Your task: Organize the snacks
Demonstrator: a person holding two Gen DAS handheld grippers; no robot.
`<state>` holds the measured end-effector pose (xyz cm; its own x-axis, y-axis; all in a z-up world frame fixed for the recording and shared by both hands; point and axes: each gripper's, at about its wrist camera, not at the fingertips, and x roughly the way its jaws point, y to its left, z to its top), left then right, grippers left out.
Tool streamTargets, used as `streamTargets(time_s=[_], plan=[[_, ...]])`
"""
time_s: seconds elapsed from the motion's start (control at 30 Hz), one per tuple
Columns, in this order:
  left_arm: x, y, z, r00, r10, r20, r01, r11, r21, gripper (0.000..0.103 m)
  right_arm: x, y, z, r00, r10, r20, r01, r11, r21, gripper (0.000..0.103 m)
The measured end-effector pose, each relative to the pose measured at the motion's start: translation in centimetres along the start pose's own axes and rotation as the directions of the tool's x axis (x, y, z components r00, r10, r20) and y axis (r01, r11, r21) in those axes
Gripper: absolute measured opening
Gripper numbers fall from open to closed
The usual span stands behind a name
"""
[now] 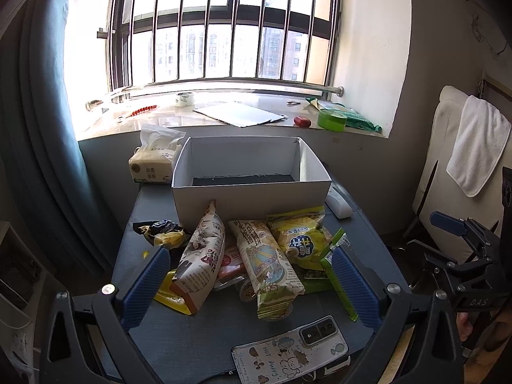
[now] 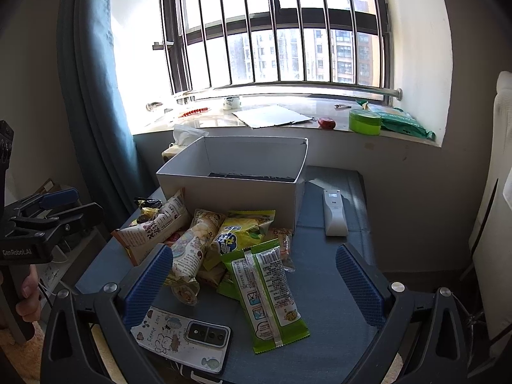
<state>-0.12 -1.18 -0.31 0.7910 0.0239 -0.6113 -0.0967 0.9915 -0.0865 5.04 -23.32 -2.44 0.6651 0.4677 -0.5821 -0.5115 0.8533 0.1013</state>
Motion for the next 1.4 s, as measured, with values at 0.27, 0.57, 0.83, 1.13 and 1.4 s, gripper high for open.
streamTargets(time_s=[0.27, 0.57, 0.83, 1.13, 1.4], plan=[[0.1, 0.1, 0.0, 1.000, 0.003, -0.005, -0.003, 1.000, 0.000, 0.103, 0.1, 0.0, -0.1, 1.000, 0.003, -0.006, -0.003, 1.000, 0.000, 0.103], [0.2, 0.2, 0.1, 1.000, 0.009, -0.005, -0.009, 1.000, 0.000, 0.103, 0.3, 0.1, -0.2, 1.000, 0.002, -0.011, -0.002, 1.000, -0.004, 0.103], [0.1, 0.5, 0.0, 1.000, 0.008, -0.005, -0.008, 1.000, -0.002, 0.103, 1.3, 0.2, -0.6, 0.999, 0.006, -0.046, -0.007, 1.000, -0.027, 0.103], [0.4, 1.2, -0.9, 1.000, 0.021, -0.018, -0.021, 1.000, -0.002, 0.103, 8.6, 0.2, -3.7, 0.973, -0.064, -0.220, 0.026, 0.985, -0.171, 0.103], [1.4, 2.9, -2.3, 0.996, 0.059, -0.062, -0.060, 0.998, -0.018, 0.103, 14.4, -1.0, -7.2, 0.938, -0.046, -0.344, -0.016, 0.985, -0.173, 0.098]])
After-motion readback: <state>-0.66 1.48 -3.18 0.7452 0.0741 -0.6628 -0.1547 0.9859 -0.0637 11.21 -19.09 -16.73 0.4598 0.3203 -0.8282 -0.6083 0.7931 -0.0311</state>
